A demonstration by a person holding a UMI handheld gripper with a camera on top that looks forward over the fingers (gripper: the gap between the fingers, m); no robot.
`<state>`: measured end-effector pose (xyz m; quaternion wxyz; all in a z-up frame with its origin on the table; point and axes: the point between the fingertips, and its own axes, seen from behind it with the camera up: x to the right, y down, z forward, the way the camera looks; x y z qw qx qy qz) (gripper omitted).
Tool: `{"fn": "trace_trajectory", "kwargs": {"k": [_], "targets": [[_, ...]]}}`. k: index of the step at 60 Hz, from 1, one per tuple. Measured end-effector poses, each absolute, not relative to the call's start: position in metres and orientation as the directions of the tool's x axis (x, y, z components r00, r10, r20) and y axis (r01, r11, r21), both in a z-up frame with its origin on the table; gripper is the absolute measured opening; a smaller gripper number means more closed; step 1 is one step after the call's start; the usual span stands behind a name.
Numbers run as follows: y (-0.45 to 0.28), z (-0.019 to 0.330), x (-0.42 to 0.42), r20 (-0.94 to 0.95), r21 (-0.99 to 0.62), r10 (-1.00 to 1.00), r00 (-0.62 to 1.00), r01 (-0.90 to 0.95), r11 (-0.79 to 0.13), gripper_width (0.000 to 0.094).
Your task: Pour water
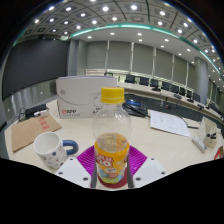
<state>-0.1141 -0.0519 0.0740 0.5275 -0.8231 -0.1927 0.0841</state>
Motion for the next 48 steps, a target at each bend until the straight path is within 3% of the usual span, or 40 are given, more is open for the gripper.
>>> {"fn": "trace_trajectory", "kwargs": {"k": [7, 15, 17, 21, 31, 48], "targets": [[-0.046, 0.065, -0.105, 0.025, -0.912, 0.375, 0.927, 0.175, -0.371, 0.0427], [-0.048, 0.062, -0.102, 0.005, -0.912, 0.355, 0.935, 0.150, -0.382, 0.0522], [-0.052, 0.059, -0.098, 0.010, -0.899, 0.342, 0.940, 0.158, -0.408, 0.0602], [-0.061, 0.057, -0.089, 0.010, -0.880, 0.306, 0.952, 0.154, -0.450, 0.0876], [-0.109, 0.083, -0.073, -0.044, -0.852, 0.206, 0.978, 0.071, -0.518, 0.0856], [-0.261, 0.158, -0.091, 0.000, -0.809, 0.121, 0.993, 0.071, -0.584, 0.0860]]}}
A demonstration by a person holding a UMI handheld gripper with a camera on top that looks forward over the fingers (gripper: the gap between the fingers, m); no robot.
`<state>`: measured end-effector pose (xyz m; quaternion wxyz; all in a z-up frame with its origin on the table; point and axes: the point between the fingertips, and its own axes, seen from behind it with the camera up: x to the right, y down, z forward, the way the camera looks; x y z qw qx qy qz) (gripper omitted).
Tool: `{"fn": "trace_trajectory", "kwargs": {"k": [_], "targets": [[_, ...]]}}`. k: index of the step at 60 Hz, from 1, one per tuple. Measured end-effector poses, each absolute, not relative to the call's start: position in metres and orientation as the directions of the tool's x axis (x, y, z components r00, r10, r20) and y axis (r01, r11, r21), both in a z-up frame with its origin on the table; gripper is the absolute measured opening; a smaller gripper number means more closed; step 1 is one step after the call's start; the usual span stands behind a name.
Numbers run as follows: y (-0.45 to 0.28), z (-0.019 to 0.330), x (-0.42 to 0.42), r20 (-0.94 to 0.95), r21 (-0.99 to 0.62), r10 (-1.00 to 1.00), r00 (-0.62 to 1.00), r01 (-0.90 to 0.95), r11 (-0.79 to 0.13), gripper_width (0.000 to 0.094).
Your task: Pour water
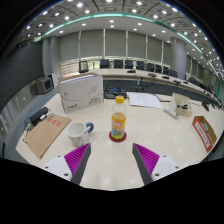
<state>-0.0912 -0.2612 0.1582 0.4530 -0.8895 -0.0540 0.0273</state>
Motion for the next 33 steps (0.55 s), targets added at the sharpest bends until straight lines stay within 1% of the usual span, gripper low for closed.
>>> {"fn": "trace_trajectory", "kwargs": {"k": [4, 10, 15, 22, 27, 33], "targets": [[-0.293, 0.169, -0.092, 0.023, -0.793, 0.089, 0.996, 0.072, -0.604, 0.0857], [-0.329, 0.185, -0.099, 0.028, -0.796, 0.057, 0.998, 0.057, -0.603, 0.0859], [-0.350, 0.190, -0.104, 0.032, -0.796, 0.036, 0.999, 0.047, -0.604, 0.0861], [-0.367, 0.195, -0.110, 0.049, -0.796, 0.054, 0.997, 0.071, -0.601, 0.0858], [-0.376, 0.196, -0.103, 0.082, -0.792, 0.030, 0.996, 0.084, -0.605, 0.0855], [-0.379, 0.199, -0.110, 0.061, -0.793, 0.040, 0.997, 0.073, -0.605, 0.0860]]}}
